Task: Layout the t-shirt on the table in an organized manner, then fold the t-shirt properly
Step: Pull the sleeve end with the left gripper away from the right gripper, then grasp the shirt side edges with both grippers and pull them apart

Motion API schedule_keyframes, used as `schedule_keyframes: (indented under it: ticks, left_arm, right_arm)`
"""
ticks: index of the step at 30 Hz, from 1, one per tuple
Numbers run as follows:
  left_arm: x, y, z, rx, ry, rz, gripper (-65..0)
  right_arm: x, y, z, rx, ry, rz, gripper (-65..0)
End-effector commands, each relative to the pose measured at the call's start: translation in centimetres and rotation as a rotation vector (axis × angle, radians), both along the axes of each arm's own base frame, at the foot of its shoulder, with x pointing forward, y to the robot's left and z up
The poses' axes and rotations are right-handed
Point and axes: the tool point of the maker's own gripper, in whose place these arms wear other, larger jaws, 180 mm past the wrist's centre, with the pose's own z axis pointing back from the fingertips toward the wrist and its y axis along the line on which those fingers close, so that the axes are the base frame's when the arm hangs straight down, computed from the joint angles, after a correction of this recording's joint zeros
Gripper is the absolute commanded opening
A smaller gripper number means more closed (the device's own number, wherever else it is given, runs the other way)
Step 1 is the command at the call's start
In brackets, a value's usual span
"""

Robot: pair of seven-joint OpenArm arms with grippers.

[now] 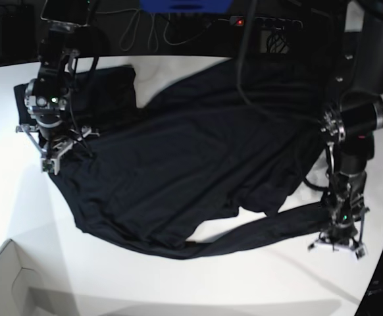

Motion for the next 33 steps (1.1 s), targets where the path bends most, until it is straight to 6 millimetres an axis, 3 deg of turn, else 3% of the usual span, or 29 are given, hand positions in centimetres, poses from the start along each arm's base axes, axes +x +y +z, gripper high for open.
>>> schedule_keyframes:
  ticks: [1, 4, 6, 8, 9, 11, 15, 18, 22, 27, 33]
  left_arm:
    - [1.7, 0.9, 3.9, 0.024, -0.093, 0.011, -64.6]
    - [2.4, 0.2, 5.2, 0.013, -0.109, -0.010, -64.6]
    - [2.7, -1.7, 4.7, -0.028, -0.066, -0.046, -64.6]
    - [1.6, -3.0, 2.9, -0.051, -0.003, -0.078, -64.6]
    - [1.3, -3.7, 3.1, -0.053, 0.002, -0.096, -64.6]
    - [-0.4, -5.9, 2.1, -0.063, 0.025, -0.139, -64.6]
    - [-4.7, -9.5, 2.8, -0.054, -0.001, -0.209, -64.6]
    - [-8.4, -11.4, 2.0, -0.066, 0.025, -0.236, -64.6]
    - [-11.5, -11.6, -1.4, -0.077, 0.108, -0.236, -64.6]
    - [-14.1, -11.4, -8.6, -0.135, 0.295, -0.220, -64.6]
    - [-13.7, -6.6, -9.7, -0.040, 0.244, -0.152, -64.6]
  right_arm:
    - [1.1, -0.3, 1.6, -0.015, -0.059, -0.001, -65.0]
    - [1.4, -0.3, 1.8, -0.015, -0.067, -0.001, -65.0]
    - [2.1, -0.3, 2.4, -0.014, -0.084, 0.000, -65.0]
    - [2.1, -0.2, 2.3, -0.013, -0.081, 0.000, -64.1]
    - [2.2, -0.2, 2.4, -0.013, -0.084, 0.000, -62.7]
    - [2.5, -0.2, 2.6, -0.013, -0.092, 0.000, -59.8]
    - [2.5, -0.1, 2.6, -0.008, -0.093, -0.001, -57.0]
    - [2.6, 0.0, 2.6, -0.007, -0.095, -0.001, -56.9]
    - [2.8, 0.0, 2.8, -0.007, -0.101, -0.001, -56.9]
    - [2.8, -0.1, 2.9, -0.008, -0.101, -0.001, -56.9]
    - [2.8, -0.2, 2.9, -0.011, -0.101, 0.000, -56.9]
